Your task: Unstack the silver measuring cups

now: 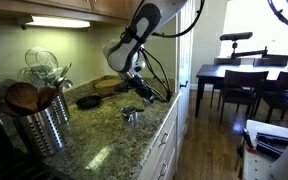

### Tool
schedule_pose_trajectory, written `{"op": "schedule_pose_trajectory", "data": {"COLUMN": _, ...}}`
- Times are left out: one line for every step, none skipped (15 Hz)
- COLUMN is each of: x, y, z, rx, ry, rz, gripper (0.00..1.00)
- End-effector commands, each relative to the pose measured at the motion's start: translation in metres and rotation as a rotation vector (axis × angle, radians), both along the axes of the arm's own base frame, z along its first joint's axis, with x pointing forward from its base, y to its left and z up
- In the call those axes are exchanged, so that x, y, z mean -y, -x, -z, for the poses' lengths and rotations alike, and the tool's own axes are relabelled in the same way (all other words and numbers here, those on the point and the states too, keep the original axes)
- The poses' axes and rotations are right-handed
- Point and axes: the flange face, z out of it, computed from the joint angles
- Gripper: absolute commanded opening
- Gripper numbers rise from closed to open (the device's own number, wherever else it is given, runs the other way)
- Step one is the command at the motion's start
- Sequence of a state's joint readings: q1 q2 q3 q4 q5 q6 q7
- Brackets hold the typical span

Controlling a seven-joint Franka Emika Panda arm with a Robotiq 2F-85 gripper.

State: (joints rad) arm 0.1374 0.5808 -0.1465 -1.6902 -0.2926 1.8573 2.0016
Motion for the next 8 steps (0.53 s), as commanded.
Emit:
{"op": "schedule_pose_trajectory", "data": {"x": -0.002, "y": 0.001, "z": -0.022, "rx": 0.023, "ry": 0.051, "rz": 0.002, "gripper": 0.05}}
{"op": "schedule_pose_trajectory", "data": {"x": -0.004, "y": -0.001, "z": -0.022, "rx": 0.021, "ry": 0.054, "rz": -0.005, "gripper": 0.05}}
{"op": "schedule_pose_trajectory", "data": {"x": -0.005, "y": -0.003, "z": -0.019, "rx": 0.019, "ry": 0.058, "rz": -0.015, "gripper": 0.05}}
{"op": "schedule_pose_trajectory", "data": {"x": -0.006, "y": -0.005, "z": -0.015, "rx": 0.017, "ry": 0.061, "rz": -0.026, "gripper": 0.05}}
{"op": "schedule_pose_trajectory", "data": {"x": -0.006, "y": -0.005, "z": -0.013, "rx": 0.017, "ry": 0.064, "rz": -0.033, "gripper": 0.05}}
{"op": "schedule_pose_trajectory", "data": {"x": -0.006, "y": -0.006, "z": -0.010, "rx": 0.013, "ry": 0.066, "rz": -0.038, "gripper": 0.05}}
{"op": "schedule_pose_trajectory", "data": {"x": -0.006, "y": -0.007, "z": -0.008, "rx": 0.012, "ry": 0.070, "rz": -0.042, "gripper": 0.05}}
{"op": "schedule_pose_trajectory", "data": {"x": -0.006, "y": -0.008, "z": -0.005, "rx": 0.009, "ry": 0.073, "rz": -0.046, "gripper": 0.05}}
